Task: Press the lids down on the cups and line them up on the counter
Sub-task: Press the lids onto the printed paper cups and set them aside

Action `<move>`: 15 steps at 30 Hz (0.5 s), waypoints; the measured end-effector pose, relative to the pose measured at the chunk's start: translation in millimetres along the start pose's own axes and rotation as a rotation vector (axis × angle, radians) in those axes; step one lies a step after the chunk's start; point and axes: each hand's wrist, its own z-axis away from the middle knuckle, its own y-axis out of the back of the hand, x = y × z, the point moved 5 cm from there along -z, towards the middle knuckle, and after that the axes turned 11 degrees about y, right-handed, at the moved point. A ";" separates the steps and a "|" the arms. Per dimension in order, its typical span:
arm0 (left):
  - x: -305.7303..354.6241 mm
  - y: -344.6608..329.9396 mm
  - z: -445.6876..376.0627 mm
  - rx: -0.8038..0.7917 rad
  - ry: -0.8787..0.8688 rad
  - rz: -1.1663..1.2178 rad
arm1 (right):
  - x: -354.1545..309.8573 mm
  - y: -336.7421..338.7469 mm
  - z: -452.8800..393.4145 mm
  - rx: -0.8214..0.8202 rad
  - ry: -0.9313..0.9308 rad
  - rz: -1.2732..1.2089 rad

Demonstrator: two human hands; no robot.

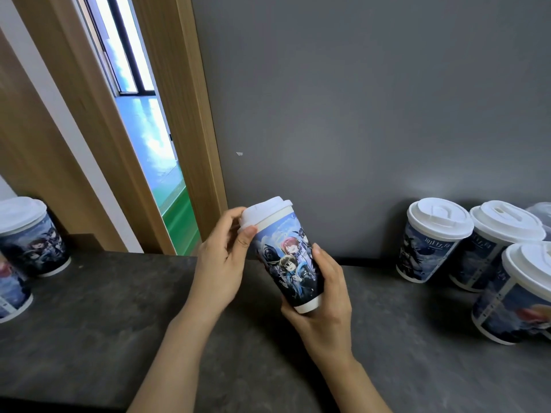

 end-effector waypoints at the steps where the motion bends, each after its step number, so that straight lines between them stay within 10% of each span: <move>1: -1.0 -0.1 -0.5 -0.009 0.005 0.020 | -0.3 1.1 -0.4 0.015 0.012 0.009; 15: -14.2 -5.6 -0.9 -0.086 0.051 0.196 | -10.2 7.2 -4.3 0.108 0.095 0.071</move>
